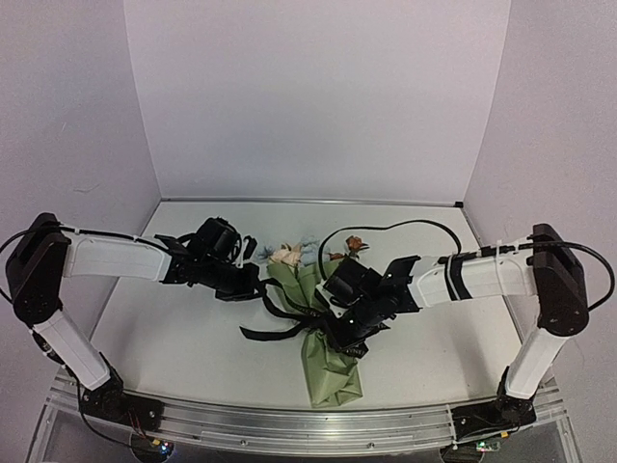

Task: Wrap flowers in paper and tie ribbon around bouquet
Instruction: Tie the half-tied ribbon around the folded bouquet.

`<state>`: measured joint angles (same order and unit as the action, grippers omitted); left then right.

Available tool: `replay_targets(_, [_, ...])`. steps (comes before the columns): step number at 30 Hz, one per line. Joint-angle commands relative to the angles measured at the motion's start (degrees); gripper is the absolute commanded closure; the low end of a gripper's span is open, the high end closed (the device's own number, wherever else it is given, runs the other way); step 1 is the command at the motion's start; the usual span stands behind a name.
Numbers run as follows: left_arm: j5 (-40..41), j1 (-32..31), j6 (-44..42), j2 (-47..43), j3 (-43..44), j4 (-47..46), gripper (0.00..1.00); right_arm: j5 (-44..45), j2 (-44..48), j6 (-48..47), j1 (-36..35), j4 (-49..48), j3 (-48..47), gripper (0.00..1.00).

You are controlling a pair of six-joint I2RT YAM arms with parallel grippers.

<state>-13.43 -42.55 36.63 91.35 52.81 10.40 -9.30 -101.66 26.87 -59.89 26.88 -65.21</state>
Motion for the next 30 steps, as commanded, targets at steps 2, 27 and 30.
replay_targets(2, [-4.16,1.94,-6.29,4.05,8.36,-0.74,1.0,4.07,0.26,3.05,-0.29,-3.63,-2.69,1.0])
replay_targets(27, [2.25,0.89,5.28,7.28,13.02,5.75,0.41,10.68,4.9,-6.65,0.35,10.1,-3.07,1.0])
replay_targets(30, [1.35,0.89,8.56,4.29,10.35,4.78,0.36,10.56,4.68,-6.74,0.36,10.09,-3.17,1.0])
